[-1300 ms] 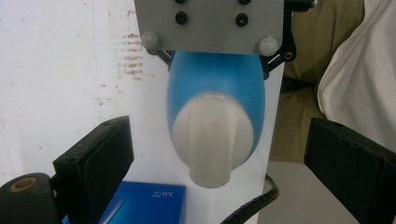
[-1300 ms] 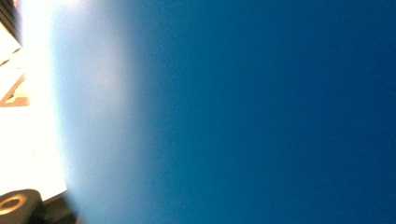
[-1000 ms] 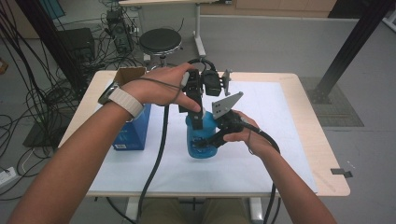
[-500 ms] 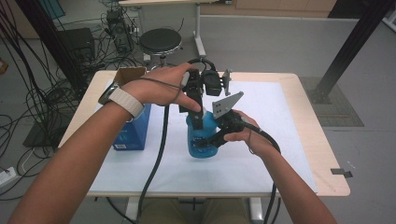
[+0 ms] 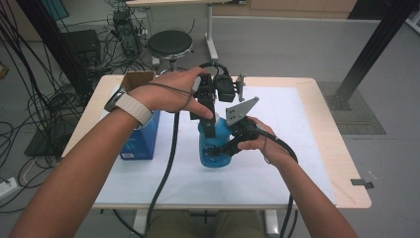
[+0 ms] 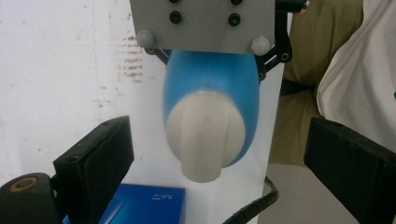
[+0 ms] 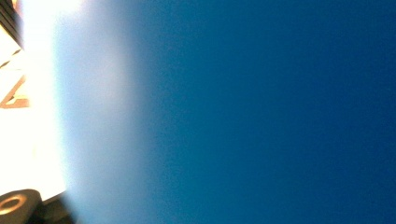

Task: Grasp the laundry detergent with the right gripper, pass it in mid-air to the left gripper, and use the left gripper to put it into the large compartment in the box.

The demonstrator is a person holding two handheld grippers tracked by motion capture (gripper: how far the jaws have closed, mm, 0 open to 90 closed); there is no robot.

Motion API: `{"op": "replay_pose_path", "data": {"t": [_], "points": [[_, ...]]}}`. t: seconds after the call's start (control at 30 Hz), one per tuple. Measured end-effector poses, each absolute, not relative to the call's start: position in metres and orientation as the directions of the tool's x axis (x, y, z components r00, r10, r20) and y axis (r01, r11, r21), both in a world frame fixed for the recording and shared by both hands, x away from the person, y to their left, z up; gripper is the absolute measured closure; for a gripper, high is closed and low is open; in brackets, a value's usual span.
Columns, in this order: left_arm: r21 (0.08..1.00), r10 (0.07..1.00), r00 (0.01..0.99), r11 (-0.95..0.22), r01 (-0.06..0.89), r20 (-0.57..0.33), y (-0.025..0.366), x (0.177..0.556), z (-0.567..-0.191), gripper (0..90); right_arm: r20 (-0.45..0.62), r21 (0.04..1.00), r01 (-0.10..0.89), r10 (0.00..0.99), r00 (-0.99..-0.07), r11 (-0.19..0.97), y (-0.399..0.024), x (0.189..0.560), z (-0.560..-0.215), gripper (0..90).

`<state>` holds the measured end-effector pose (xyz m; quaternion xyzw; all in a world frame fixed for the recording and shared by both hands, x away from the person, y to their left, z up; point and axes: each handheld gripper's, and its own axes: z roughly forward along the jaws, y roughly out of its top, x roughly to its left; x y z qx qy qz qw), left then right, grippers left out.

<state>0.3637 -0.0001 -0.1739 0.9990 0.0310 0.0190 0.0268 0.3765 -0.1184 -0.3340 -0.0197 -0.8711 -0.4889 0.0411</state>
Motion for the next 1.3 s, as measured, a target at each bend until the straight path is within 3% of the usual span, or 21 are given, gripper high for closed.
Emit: {"op": "replay_pose_path", "data": {"t": [1.3], "points": [[0.057,0.068,0.997,-0.996,0.066,0.04,-0.0007,0.3626,-0.1736,9.0,0.09,0.851,0.072,-0.009,-0.996,0.521,-0.1167,0.3778,-0.3358,42.9]]}}
